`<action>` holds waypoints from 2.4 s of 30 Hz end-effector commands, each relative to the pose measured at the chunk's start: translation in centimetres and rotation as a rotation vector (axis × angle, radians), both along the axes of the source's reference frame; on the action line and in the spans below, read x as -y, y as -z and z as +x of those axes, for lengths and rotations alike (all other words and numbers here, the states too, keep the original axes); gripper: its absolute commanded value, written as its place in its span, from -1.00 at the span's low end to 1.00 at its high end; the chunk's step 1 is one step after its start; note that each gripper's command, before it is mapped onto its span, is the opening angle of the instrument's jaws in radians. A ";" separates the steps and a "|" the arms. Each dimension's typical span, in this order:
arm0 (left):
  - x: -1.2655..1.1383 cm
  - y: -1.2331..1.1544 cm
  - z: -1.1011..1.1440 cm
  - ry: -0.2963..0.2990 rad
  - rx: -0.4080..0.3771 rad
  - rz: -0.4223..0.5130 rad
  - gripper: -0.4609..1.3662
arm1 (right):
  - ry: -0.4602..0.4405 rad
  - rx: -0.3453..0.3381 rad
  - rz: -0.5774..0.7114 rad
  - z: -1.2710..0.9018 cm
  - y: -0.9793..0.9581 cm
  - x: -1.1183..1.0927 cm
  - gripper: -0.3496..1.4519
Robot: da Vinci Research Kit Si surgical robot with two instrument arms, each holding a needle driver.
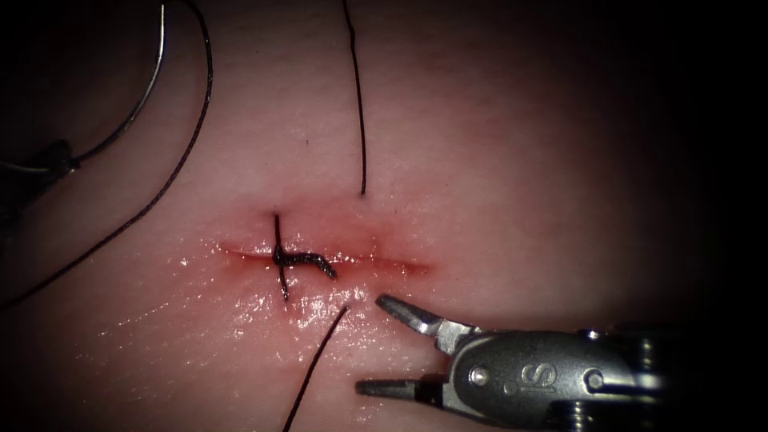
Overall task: Wound Closure
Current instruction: Use the right hand to pull the thread through the tissue
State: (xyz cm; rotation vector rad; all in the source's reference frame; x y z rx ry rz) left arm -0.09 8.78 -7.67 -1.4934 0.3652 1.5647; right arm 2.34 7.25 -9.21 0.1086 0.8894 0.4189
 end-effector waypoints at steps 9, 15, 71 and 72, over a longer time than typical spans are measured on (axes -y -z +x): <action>-0.01 0.00 -0.01 -0.003 0.001 -0.008 -0.88 | 0.048 -0.018 -0.050 -0.05 -0.15 0.05 0.96; 0.00 0.00 -0.01 -0.002 0.000 -0.009 -0.88 | 0.054 -0.022 -0.065 -0.11 -0.48 -0.05 0.98; 0.02 0.03 0.02 -0.013 -0.004 -0.032 -0.88 | 0.180 -0.062 0.055 0.24 -0.64 0.51 -1.00; 0.02 0.03 0.01 -0.013 -0.004 -0.032 -0.88 | 0.178 -0.066 0.065 0.24 -0.58 0.57 -1.00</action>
